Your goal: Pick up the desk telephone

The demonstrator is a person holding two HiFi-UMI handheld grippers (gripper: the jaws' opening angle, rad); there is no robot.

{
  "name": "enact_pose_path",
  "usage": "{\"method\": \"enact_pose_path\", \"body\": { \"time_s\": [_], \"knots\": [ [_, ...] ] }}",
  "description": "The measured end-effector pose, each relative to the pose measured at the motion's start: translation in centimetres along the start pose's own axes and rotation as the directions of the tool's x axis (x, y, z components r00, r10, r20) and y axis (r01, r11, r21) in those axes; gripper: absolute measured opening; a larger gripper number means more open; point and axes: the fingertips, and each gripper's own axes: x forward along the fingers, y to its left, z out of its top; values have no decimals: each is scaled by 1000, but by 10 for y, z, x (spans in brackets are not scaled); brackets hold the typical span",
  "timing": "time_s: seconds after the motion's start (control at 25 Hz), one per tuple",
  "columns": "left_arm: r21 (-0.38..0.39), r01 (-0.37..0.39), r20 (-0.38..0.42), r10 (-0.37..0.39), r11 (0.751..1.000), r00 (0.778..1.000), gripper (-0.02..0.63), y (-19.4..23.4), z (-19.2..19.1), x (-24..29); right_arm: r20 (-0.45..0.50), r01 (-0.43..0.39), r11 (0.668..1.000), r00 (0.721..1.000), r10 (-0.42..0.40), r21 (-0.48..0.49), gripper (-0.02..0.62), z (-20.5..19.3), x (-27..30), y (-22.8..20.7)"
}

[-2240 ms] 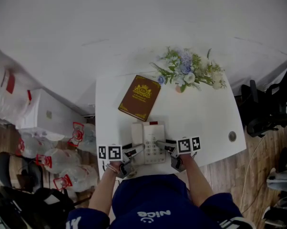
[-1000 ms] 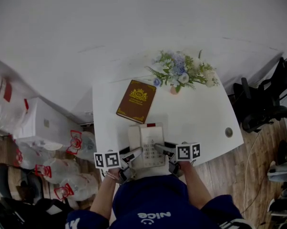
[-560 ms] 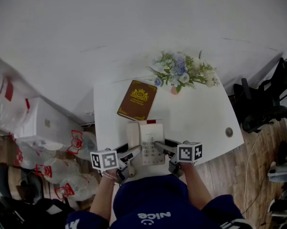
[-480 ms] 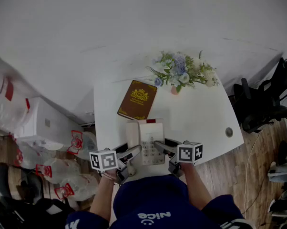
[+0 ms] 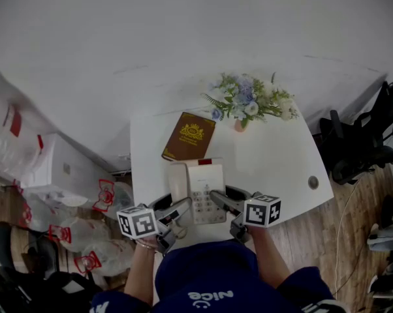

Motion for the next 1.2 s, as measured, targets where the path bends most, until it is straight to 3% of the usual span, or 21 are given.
{"method": "enact_pose_path", "body": {
  "time_s": [0.56, 1.2],
  "knots": [
    [114, 47, 106, -59, 992, 993, 380, -48, 41, -19, 135, -37, 991, 989, 55, -131, 241, 46, -20, 48],
    [240, 73, 200, -123, 968, 972, 380, -104, 82, -46, 257, -81, 957, 954, 155, -277, 240, 92, -41, 107]
  ]
}}
